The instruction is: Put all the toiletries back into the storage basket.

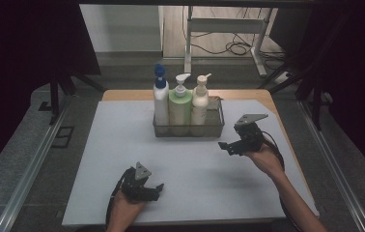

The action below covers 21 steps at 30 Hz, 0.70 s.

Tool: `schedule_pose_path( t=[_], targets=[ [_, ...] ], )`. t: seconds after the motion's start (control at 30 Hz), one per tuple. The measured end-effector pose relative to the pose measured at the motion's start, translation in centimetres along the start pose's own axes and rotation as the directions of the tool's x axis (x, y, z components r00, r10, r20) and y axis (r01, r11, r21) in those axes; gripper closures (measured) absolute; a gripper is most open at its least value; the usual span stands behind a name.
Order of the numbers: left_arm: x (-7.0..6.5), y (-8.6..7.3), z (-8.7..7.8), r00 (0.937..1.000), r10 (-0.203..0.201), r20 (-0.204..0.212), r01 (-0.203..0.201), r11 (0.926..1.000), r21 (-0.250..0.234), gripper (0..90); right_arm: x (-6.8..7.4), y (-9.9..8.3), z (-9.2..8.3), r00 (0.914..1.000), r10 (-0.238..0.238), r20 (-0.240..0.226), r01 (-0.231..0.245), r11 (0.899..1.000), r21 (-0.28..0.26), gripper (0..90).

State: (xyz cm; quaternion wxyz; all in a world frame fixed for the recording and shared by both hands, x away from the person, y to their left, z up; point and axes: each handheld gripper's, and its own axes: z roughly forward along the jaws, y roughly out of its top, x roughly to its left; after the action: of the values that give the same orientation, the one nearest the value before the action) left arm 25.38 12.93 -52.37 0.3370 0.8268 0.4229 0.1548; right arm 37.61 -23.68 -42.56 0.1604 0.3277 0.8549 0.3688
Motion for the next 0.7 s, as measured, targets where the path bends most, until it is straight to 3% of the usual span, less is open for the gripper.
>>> schedule_pose_path(
  t=[0.17, 0.7],
  targets=[
    [0.0, 0.0, 0.0, 1.0000, 0.000, 0.000, 0.000, 1.0000, 0.000, 12.9, 0.0, -0.9, -0.6, 0.9999, -0.014, 0.007, 0.014, 1.000, 0.008, 2.2],
    [0.0, 0.0, 0.0, 1.0000, -0.001, -0.001, 0.001, 1.0000, -0.001, 12.9, -0.3, -4.7, -1.7, 0.9998, 0.005, 0.021, -0.005, 1.000, 0.017, 0.0]
  ],
)
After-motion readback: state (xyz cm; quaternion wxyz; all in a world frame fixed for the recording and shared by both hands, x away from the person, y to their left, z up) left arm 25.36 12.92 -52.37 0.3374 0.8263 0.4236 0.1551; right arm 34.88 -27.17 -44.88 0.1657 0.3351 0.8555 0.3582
